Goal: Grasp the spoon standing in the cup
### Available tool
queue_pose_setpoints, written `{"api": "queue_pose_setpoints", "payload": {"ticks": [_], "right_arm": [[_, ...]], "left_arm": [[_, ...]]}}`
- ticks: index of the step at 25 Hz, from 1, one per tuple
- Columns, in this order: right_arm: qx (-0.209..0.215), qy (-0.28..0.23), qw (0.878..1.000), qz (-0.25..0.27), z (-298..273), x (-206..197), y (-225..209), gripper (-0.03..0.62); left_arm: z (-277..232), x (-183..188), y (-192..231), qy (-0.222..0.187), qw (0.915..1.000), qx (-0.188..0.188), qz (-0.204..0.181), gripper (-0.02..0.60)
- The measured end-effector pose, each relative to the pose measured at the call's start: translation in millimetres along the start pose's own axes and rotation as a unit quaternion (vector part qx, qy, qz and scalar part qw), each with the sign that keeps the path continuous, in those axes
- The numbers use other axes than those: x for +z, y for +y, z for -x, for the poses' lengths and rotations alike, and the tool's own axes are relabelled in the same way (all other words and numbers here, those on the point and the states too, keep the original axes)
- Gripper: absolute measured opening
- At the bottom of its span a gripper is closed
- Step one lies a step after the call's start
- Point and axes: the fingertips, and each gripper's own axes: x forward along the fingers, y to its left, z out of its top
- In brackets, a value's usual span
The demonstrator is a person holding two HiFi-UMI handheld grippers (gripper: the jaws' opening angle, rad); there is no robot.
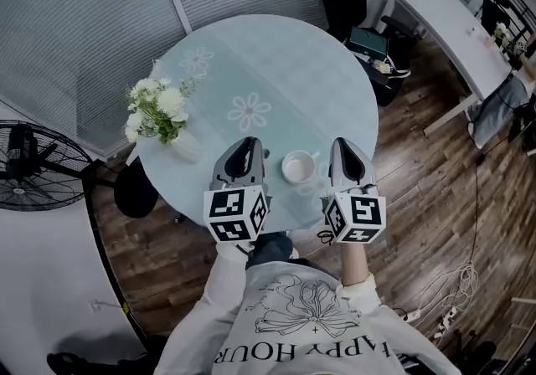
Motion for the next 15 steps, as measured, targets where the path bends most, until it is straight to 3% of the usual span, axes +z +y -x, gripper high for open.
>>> {"api": "queue_pose_setpoints", "payload": {"ticks": [15], "right_arm": [[0.056,-0.031,0.998,0.014,-5,25,41,0.011]], "left_arm": [[45,31,24,-0.047,0.9977,0.049,-0.003,0.048]]}}
